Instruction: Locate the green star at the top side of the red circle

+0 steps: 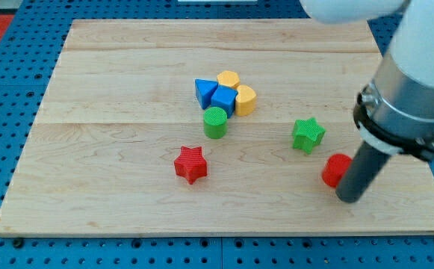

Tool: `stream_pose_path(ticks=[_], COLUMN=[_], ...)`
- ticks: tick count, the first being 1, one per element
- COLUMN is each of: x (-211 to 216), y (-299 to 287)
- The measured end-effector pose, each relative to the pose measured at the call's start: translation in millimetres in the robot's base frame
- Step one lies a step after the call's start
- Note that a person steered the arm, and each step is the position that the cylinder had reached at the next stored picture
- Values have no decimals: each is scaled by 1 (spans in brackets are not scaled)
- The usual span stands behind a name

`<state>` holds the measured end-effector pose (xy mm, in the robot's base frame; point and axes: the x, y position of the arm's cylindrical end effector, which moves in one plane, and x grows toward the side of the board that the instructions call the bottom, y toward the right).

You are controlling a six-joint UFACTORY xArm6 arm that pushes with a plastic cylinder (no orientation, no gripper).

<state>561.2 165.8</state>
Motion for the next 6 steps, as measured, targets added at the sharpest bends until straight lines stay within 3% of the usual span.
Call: stream_pose_path(ticks=[1,2,4,5,6], x=[22,18,-50,-80,-83], y=[-7,-92,-84,-106,-59])
